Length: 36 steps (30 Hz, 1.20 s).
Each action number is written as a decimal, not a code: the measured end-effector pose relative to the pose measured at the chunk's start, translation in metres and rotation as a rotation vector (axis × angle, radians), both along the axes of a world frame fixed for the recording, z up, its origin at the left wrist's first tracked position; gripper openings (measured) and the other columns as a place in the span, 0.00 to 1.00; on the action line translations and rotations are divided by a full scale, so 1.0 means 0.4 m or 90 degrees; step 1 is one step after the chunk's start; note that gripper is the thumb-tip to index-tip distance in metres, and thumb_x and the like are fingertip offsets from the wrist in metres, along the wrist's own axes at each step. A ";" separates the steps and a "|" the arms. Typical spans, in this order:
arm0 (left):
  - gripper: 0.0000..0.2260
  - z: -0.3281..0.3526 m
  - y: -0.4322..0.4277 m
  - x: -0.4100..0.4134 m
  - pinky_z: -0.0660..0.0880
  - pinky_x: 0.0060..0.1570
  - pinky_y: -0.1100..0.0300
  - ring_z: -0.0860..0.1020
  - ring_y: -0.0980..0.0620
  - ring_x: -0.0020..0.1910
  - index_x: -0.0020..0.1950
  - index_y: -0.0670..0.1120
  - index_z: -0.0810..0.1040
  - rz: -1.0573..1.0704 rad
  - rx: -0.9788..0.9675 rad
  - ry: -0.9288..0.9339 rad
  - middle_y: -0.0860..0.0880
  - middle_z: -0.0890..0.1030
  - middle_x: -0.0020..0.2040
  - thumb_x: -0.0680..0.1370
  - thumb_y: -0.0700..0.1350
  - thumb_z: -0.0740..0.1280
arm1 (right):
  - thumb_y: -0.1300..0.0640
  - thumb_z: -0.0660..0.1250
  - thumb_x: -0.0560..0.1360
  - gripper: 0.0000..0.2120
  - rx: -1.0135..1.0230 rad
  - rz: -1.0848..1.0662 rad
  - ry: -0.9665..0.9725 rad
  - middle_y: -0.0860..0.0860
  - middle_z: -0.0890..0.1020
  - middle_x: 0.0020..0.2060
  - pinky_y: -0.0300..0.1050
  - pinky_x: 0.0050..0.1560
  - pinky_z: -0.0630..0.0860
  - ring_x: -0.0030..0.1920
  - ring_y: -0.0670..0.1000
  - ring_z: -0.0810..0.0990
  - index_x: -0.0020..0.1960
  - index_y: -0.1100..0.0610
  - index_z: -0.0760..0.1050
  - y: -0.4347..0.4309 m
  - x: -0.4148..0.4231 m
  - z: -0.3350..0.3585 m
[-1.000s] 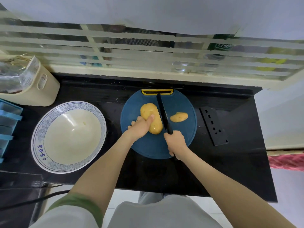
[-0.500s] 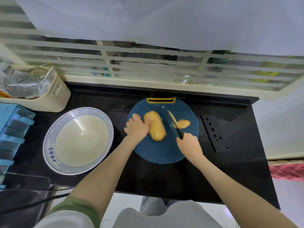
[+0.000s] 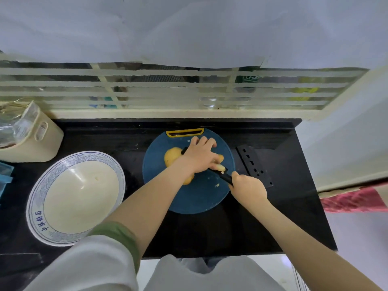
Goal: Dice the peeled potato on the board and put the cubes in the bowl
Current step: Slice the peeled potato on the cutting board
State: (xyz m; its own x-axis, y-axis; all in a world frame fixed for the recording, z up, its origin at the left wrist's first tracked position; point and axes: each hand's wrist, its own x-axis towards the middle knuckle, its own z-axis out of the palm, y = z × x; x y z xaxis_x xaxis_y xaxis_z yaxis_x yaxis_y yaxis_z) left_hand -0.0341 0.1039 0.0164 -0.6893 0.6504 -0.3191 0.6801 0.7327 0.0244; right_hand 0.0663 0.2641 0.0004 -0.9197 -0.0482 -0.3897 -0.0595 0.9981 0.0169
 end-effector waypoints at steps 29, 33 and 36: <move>0.10 -0.104 0.049 -0.036 0.60 0.58 0.49 0.68 0.46 0.59 0.59 0.49 0.73 0.423 0.050 0.084 0.50 0.77 0.55 0.83 0.46 0.55 | 0.52 0.60 0.81 0.10 -0.172 -0.337 0.002 0.50 0.76 0.33 0.47 0.34 0.77 0.32 0.51 0.77 0.47 0.59 0.72 0.092 -0.020 -0.019; 0.12 -0.130 0.082 -0.011 0.59 0.59 0.48 0.68 0.45 0.60 0.60 0.49 0.74 0.394 0.079 0.031 0.49 0.77 0.57 0.82 0.50 0.56 | 0.52 0.60 0.81 0.10 -0.196 -0.362 -0.013 0.51 0.77 0.34 0.48 0.35 0.78 0.33 0.52 0.79 0.47 0.58 0.72 0.092 -0.023 -0.022; 0.16 -0.152 0.096 0.028 0.58 0.59 0.49 0.68 0.46 0.62 0.66 0.49 0.69 0.344 0.105 0.021 0.47 0.73 0.61 0.80 0.52 0.60 | 0.52 0.60 0.81 0.10 -0.198 -0.368 -0.017 0.51 0.77 0.34 0.48 0.34 0.79 0.33 0.51 0.79 0.47 0.58 0.72 0.092 -0.022 -0.024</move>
State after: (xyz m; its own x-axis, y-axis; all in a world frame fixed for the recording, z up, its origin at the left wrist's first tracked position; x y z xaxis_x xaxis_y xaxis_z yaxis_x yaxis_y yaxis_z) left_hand -0.0229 0.1424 -0.0442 -0.9461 0.2414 -0.2159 0.2114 0.9654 0.1528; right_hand 0.0573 0.3007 -0.0094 -0.8213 0.3370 -0.4604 0.4916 0.8275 -0.2713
